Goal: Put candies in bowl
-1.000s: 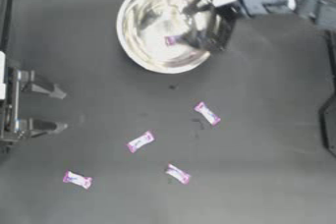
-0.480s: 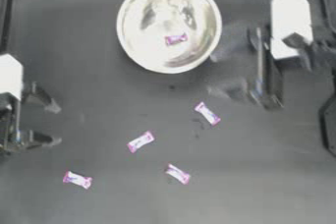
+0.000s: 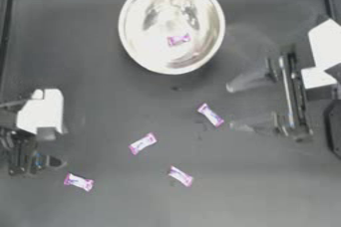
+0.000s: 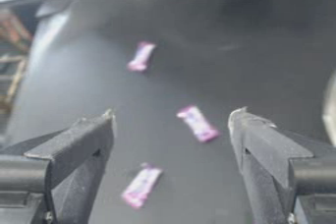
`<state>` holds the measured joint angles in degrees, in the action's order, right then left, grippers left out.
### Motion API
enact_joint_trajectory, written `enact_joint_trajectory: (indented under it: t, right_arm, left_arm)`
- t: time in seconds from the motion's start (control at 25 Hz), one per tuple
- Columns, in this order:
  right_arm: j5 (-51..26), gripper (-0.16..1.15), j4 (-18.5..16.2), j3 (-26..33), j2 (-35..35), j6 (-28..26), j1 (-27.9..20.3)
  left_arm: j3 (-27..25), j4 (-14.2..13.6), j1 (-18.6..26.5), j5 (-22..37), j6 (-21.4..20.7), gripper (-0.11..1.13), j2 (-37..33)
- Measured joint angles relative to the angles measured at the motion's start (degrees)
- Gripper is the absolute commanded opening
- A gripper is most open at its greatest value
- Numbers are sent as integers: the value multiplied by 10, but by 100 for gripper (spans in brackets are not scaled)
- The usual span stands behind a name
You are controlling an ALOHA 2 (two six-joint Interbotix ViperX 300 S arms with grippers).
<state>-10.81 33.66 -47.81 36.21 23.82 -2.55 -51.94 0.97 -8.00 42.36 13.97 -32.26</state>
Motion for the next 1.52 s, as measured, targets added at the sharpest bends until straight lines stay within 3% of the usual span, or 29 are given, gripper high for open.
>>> enact_joint_trajectory:
  t: [0.16,0.4,1.0,1.52]
  right_arm:
    - [9,98,1,0,4,0,26]
    - [17,98,1,-9,18,0,54]
    - [79,98,10,-82,58,-1,71]
    - [91,98,17,-88,57,0,72]
  left_arm:
    - [8,-21,-37,2,54,100,22]
    - [7,-25,-84,-27,106,100,56]
    - [10,-25,-111,-101,111,99,157]
    - [14,-18,-121,-127,114,97,225]
